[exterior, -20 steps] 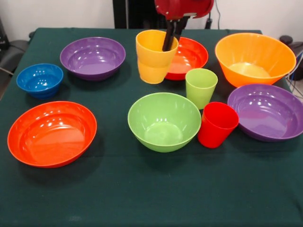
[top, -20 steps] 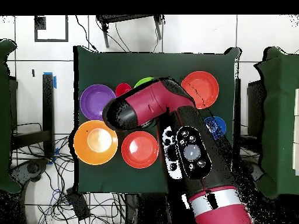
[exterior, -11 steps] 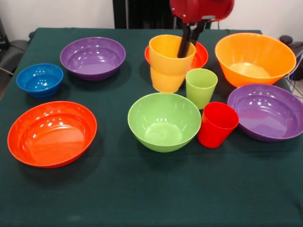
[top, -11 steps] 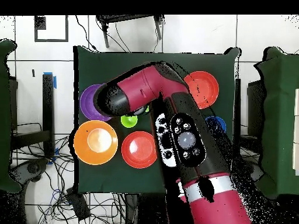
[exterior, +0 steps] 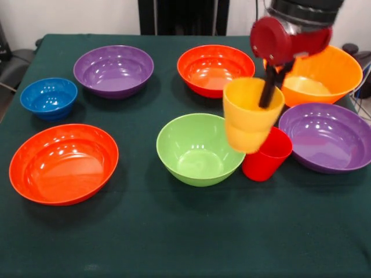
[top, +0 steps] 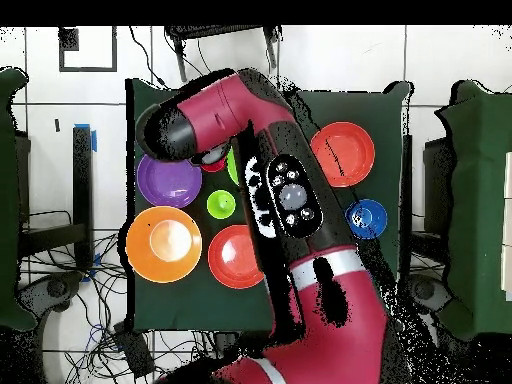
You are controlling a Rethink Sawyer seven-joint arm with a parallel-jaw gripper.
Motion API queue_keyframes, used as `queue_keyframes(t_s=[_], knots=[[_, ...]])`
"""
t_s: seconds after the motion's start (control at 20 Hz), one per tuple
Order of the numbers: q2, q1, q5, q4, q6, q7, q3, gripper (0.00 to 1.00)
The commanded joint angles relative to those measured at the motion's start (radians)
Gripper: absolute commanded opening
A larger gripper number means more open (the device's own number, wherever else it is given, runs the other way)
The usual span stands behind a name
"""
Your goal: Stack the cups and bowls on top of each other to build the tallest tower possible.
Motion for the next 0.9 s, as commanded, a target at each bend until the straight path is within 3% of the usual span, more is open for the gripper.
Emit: queue_keyframes(t_s=[0.05,0.25,0.5,0.65,0.9], knots=[[0.238,0.065,-0.098,-0.392,0.201,-0.454,0.081,0.0],[0.351,0.111,-0.16,-0.678,0.345,-0.535,0.141,0.0],[0.458,0.146,-0.326,-0.942,0.457,-0.621,0.314,0.0],[0.487,0.136,-0.462,-1.011,0.498,-0.666,0.462,0.0],[0.493,0.099,-0.692,-1.042,0.55,-0.72,0.684,0.0]])
